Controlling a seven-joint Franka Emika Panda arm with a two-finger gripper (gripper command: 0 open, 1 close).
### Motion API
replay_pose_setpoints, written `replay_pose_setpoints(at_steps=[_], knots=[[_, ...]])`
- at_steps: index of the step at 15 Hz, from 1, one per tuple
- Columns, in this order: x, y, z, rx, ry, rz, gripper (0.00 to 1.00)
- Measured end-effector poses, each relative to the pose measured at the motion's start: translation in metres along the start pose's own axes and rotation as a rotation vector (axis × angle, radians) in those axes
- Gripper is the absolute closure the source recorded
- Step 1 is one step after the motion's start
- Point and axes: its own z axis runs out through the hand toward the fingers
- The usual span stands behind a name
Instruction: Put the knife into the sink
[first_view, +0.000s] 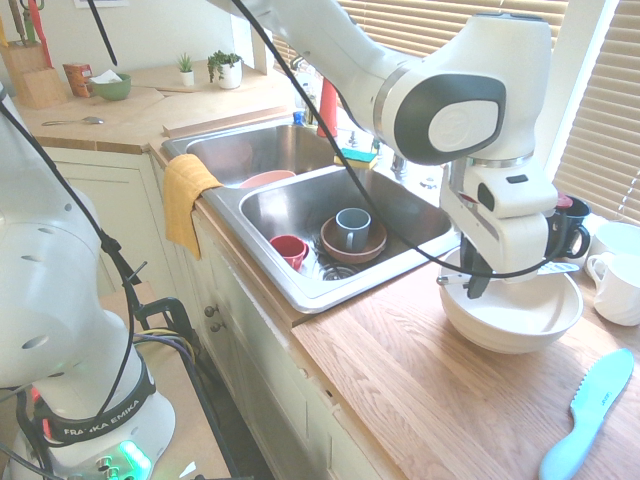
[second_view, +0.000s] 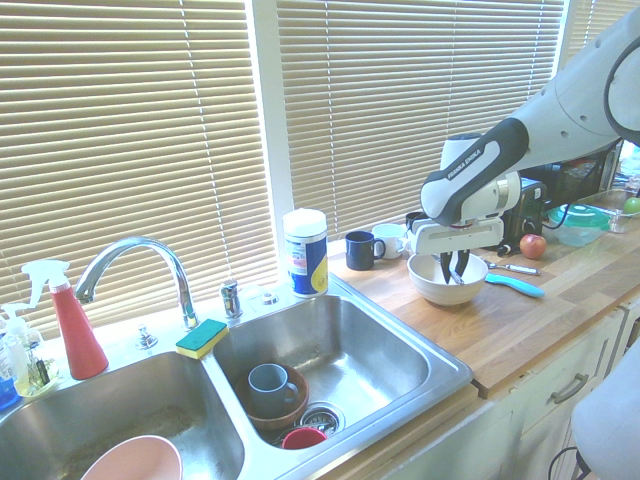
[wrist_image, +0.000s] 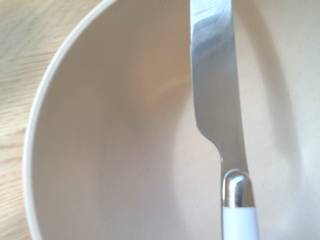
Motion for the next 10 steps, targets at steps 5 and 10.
replay_pose_setpoints(at_steps=[5, 10], knots=[[-0.047, -0.023, -0.088, 0.107, 0.003, -0.101, 1.00], [-0.166, -0.057, -0.095, 0.113, -0.016, -0.271, 1.00]])
